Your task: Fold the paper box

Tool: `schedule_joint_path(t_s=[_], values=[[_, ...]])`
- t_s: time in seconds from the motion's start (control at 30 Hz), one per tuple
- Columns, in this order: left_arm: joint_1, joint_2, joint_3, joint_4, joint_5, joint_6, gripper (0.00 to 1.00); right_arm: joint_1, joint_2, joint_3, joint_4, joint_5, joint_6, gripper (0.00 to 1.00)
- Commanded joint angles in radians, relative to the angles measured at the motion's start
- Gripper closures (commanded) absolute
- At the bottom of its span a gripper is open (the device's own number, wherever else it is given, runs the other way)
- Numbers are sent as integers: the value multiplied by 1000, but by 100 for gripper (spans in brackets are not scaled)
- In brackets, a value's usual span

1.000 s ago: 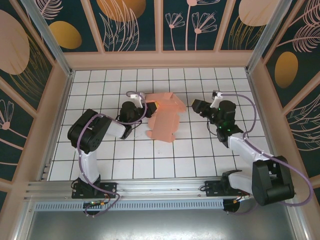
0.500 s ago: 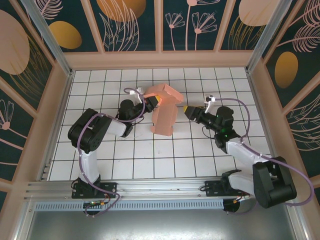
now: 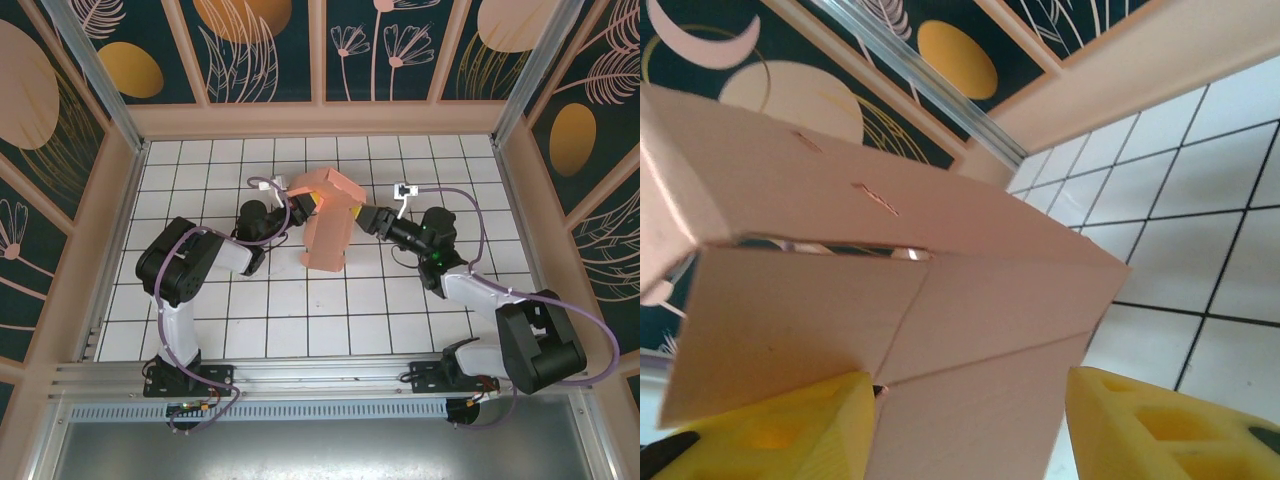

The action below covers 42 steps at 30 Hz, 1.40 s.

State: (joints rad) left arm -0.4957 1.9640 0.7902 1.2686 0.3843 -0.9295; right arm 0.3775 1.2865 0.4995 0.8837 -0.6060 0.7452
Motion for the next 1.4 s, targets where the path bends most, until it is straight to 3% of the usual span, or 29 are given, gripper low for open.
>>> schedule_joint_path(t_s=[0.0, 0.63, 0.93, 1.37], values=[[8, -15, -3, 43, 12, 14, 100, -20, 1, -14, 134, -14, 75, 47], [8, 1, -8, 38, 16, 35, 100, 14, 131, 83, 99, -33, 96, 50], [8, 11, -4, 41, 14, 22, 100, -38, 66, -9, 217, -36, 148, 50], [8, 25, -4, 31, 8, 34, 100, 13, 75, 31, 206, -60, 109, 47]])
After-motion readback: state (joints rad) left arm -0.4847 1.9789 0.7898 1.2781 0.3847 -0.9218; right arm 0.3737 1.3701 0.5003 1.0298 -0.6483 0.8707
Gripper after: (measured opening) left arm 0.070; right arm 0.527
